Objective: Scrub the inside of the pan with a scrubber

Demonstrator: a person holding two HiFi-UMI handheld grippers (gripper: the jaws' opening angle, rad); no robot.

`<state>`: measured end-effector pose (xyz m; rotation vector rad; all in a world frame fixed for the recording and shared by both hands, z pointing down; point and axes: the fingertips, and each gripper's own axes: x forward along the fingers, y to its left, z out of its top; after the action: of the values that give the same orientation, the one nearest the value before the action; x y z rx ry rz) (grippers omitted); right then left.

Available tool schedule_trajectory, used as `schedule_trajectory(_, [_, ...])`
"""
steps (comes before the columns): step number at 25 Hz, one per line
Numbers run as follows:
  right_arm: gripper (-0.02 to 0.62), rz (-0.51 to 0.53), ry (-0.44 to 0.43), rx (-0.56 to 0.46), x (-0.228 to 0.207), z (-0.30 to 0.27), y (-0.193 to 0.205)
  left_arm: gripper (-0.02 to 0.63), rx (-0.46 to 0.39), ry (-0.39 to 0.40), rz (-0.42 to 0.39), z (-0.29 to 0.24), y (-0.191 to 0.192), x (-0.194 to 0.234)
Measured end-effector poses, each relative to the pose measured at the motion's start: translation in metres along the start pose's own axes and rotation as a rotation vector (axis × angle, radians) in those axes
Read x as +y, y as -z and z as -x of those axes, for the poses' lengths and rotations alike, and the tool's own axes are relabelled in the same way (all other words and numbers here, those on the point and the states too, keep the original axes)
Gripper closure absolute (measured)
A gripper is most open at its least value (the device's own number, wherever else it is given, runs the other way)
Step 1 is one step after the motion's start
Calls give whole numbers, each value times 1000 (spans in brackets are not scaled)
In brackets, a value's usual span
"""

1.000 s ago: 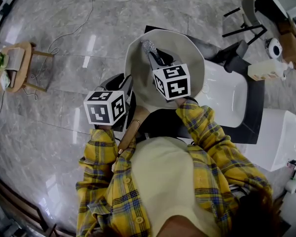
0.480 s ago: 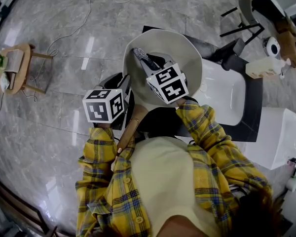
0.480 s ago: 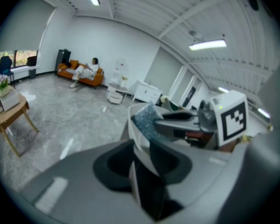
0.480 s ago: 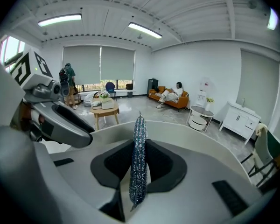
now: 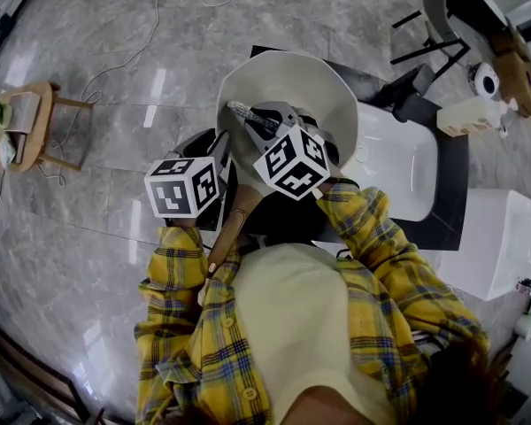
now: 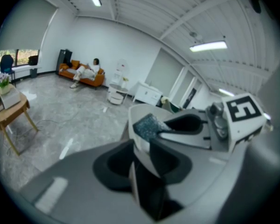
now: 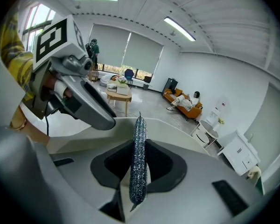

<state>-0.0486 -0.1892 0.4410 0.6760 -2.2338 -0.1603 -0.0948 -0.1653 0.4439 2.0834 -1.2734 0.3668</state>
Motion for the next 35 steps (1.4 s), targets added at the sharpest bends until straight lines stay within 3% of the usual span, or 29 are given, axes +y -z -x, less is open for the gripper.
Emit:
schedule_trajectory(9, [515,245,-75,56,33,10,6,497,-13,-7,6,0,0,1])
schedule_trajectory(24, [515,286,-176,111,53,24,24,500,-21,-2,18,0,0,3])
schedule_trajectory(35, [515,490,-251,129,75,39,33,499,-15,-10,2,-1,0,3])
